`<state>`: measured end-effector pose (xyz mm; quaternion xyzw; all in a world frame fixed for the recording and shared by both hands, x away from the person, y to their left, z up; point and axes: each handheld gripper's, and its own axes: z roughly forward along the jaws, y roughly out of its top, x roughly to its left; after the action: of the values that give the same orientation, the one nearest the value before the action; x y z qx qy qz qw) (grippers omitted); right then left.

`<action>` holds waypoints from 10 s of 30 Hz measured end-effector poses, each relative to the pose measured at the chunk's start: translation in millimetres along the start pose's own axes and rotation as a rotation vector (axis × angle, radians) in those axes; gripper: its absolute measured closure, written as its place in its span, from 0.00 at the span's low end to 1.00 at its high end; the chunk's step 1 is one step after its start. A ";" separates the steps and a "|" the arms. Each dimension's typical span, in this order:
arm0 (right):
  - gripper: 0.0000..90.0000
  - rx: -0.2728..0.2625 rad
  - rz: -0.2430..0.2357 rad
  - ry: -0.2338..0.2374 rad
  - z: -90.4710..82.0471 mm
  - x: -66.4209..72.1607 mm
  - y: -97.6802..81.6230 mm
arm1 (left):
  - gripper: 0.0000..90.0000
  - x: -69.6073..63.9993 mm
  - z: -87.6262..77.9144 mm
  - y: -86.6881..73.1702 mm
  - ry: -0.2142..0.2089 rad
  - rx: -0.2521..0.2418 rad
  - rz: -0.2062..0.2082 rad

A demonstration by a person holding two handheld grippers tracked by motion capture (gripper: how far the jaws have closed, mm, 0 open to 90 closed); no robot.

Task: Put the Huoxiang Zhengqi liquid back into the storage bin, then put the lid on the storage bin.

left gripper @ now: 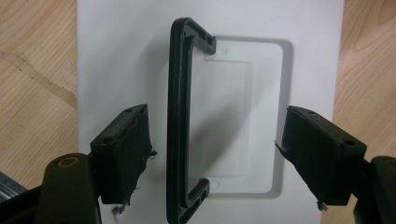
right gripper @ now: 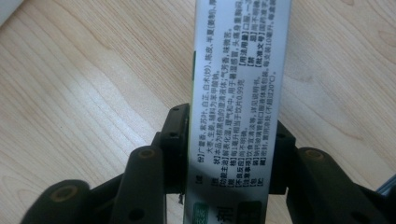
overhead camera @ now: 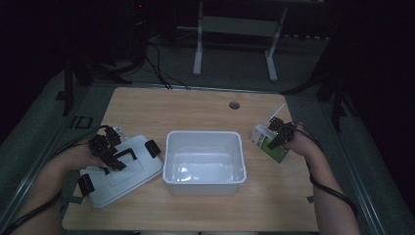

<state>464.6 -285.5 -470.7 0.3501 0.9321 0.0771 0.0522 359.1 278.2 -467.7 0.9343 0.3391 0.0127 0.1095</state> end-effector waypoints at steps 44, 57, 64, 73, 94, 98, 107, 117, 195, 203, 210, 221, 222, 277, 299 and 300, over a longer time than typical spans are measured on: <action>0.71 -0.134 -0.187 0.009 -131.7 72.0 -7.0 | 0.27 -3.0 -10.2 0.7 0.010 0.012 0.004; 0.71 -0.203 -0.363 0.009 -172.5 124.8 9.0 | 0.27 -4.8 -9.8 1.9 0.014 0.019 0.001; 0.71 -0.215 -0.455 0.055 -174.8 151.9 19.6 | 0.27 -4.7 -10.0 1.5 0.011 0.019 0.005; 0.71 -0.220 -0.562 0.096 -169.7 183.4 33.7 | 0.27 -4.6 -9.0 0.6 0.012 0.024 0.002; 0.71 -0.152 -0.704 0.137 -115.7 204.9 69.2 | 0.27 -3.8 -6.0 -1.5 0.012 0.034 0.006; 0.71 -0.137 -0.717 0.168 -106.0 205.2 69.5 | 0.27 -3.9 -4.4 -0.8 0.013 0.041 0.007; 0.71 -0.089 -0.729 0.172 -77.1 207.8 69.8 | 0.27 -5.2 -3.8 1.0 0.007 0.041 0.014; 0.71 -0.043 -0.733 0.212 -49.5 210.9 70.5 | 0.27 -5.0 -1.8 -0.7 0.011 0.049 0.013; 0.19 -0.594 -0.184 0.067 -86.4 87.4 -19.6 | 0.43 -4.2 -9.6 -5.2 0.030 0.039 0.020; 0.16 -0.623 -0.101 0.048 -62.7 69.9 -46.4 | 0.49 -2.4 -5.1 -6.7 0.044 0.027 0.079; 0.16 -0.622 -0.040 0.072 -37.6 64.7 -68.2 | 0.61 -1.8 -5.3 -1.3 0.057 0.013 0.106; 0.16 -0.633 0.034 0.069 -0.9 67.2 -91.8 | 0.75 -2.3 3.4 10.3 0.067 0.044 0.130; 0.16 -0.631 0.038 0.068 1.3 67.8 -92.9 | 0.75 -1.9 4.4 11.1 0.064 0.046 0.124; 0.16 -0.643 0.049 0.113 13.6 74.0 -104.1 | 0.93 -33.2 -123.1 30.8 0.071 -0.073 0.187; 0.16 -0.640 0.044 0.122 16.3 75.6 -102.1 | 0.93 -57.5 -156.8 61.9 0.076 -0.106 0.270; 0.16 -0.640 0.044 0.122 16.4 75.6 -102.4 | 0.93 -59.1 -155.2 65.0 0.075 -0.109 0.277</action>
<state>344.4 -309.9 -508.5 0.3309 0.8540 0.3882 0.1021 339.4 222.5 -299.4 0.9637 0.2095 0.0809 0.1444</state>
